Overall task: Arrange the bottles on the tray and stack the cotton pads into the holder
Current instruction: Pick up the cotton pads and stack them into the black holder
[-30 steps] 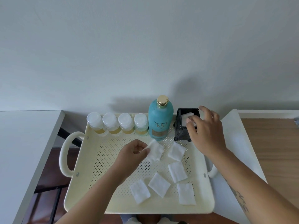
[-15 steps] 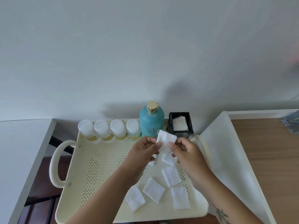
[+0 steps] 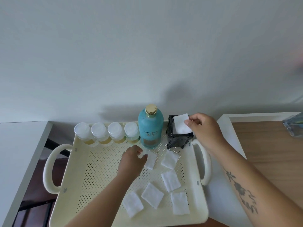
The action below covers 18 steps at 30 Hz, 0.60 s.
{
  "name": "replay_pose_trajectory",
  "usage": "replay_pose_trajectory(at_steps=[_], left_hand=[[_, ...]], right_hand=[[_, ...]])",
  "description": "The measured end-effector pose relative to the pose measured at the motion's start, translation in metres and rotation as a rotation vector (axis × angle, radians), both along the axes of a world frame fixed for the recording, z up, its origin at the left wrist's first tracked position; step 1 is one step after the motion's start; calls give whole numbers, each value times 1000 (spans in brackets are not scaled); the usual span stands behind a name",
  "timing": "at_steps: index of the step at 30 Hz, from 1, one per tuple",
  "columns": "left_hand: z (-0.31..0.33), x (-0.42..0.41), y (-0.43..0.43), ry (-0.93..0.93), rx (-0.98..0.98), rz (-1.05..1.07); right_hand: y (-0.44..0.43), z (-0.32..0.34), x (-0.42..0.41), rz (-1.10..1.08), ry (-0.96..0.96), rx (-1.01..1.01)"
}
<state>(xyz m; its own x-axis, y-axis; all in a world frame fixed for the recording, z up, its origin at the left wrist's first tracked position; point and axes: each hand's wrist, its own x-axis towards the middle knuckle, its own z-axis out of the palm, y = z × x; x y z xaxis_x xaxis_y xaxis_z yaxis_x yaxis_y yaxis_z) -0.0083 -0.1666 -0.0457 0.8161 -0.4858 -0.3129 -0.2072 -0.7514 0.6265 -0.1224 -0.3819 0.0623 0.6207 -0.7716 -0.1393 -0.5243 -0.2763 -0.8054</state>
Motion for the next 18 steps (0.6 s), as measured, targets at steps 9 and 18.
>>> replay_pose_trajectory(at_steps=[9, 18], left_hand=[[-6, -5, -9, -57, 175, -58], [-9, -7, -13, -53, 153, -61]], right_hand=[[12, -17, 5, -26, 127, -343], [24, -25, -12, 88, 175, -723]])
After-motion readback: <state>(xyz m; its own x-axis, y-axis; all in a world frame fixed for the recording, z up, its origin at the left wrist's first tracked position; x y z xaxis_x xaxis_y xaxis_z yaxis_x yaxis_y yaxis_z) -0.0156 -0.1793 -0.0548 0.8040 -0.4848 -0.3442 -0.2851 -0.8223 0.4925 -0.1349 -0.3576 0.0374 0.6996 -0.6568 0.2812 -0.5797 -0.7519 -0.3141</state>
